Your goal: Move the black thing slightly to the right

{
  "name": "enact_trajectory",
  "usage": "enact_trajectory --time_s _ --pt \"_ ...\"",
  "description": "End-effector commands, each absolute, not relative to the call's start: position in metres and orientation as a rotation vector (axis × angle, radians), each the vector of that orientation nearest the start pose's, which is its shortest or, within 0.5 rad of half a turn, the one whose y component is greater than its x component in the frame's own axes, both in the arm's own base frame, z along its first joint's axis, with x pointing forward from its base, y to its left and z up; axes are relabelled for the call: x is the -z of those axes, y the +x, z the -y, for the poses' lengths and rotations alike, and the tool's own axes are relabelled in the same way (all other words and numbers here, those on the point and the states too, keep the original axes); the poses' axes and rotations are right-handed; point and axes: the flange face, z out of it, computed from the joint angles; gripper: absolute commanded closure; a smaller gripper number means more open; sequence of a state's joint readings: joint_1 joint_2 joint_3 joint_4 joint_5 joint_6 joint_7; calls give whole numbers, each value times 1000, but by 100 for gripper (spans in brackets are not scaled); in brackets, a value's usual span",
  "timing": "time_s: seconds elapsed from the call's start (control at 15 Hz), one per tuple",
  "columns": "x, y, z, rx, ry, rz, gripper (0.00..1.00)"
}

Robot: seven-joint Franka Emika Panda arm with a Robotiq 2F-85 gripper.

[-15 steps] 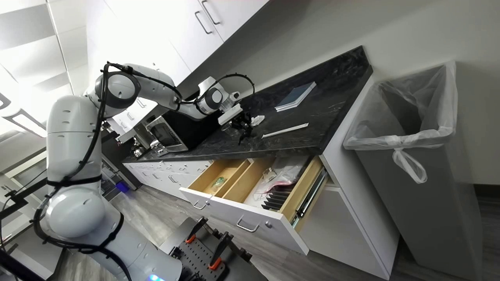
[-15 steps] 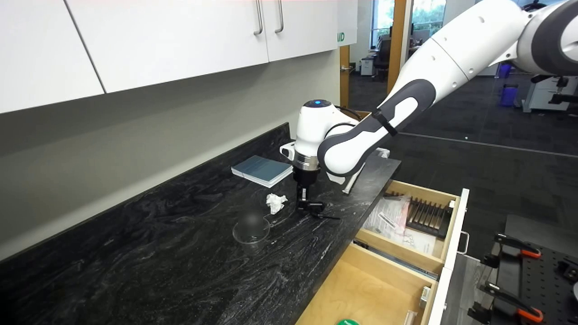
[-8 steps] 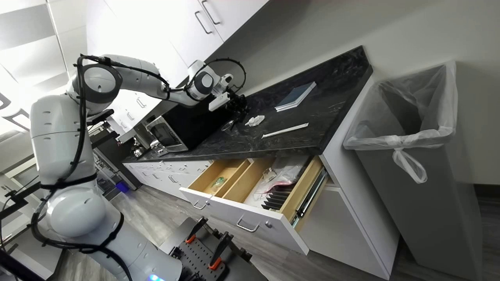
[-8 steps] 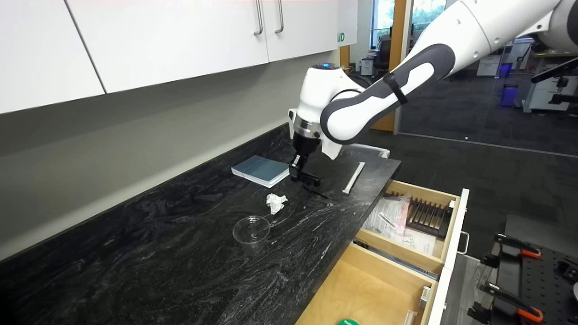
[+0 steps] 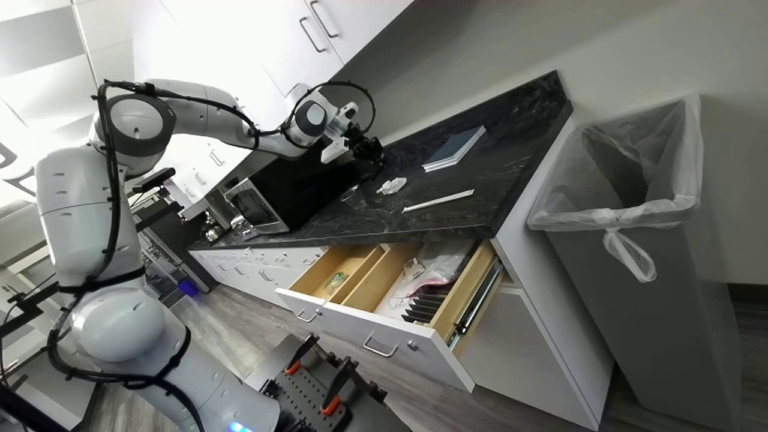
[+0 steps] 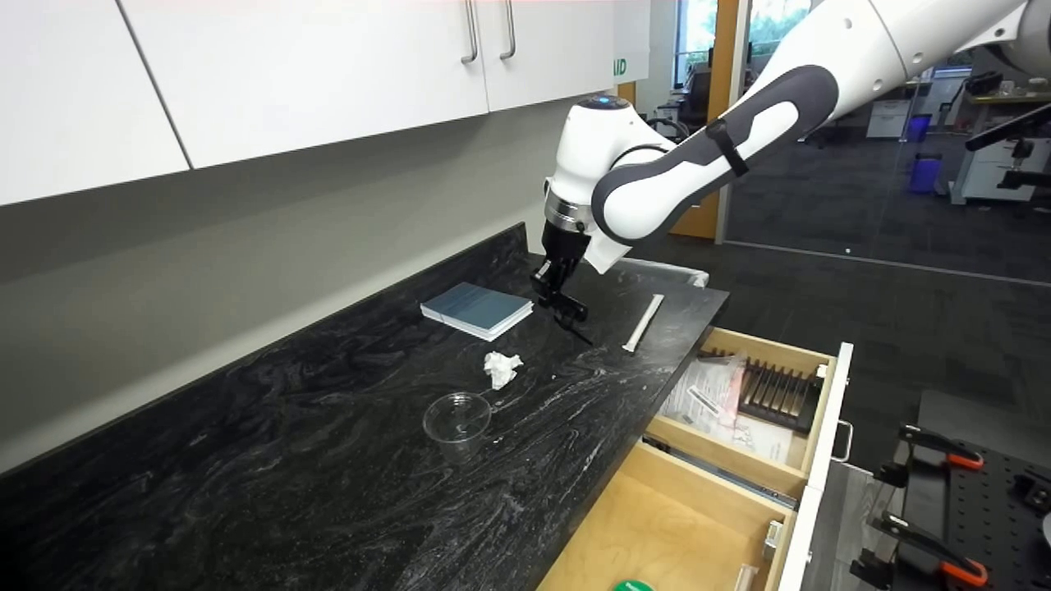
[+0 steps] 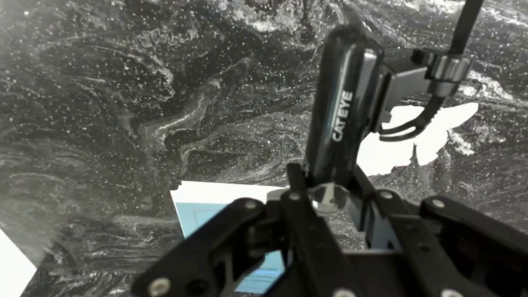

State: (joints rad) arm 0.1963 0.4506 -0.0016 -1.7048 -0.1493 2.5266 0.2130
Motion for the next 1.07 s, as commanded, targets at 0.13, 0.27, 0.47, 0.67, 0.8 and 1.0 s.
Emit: enact_trajectory --time_s 0.13,0.27,0.47,0.67,0.8,1.0 --pt "-368 725 -68 581 -2998 -311 93" --pt "-363 737 -36 566 -2956 -463 93" --pt "-348 754 4 561 -2915 -710 93" --pt "-318 763 29 505 -2880 -951 93" --pt "-301 764 36 451 -2848 -1075 93" --pt "-290 762 38 420 -2799 -1167 80"
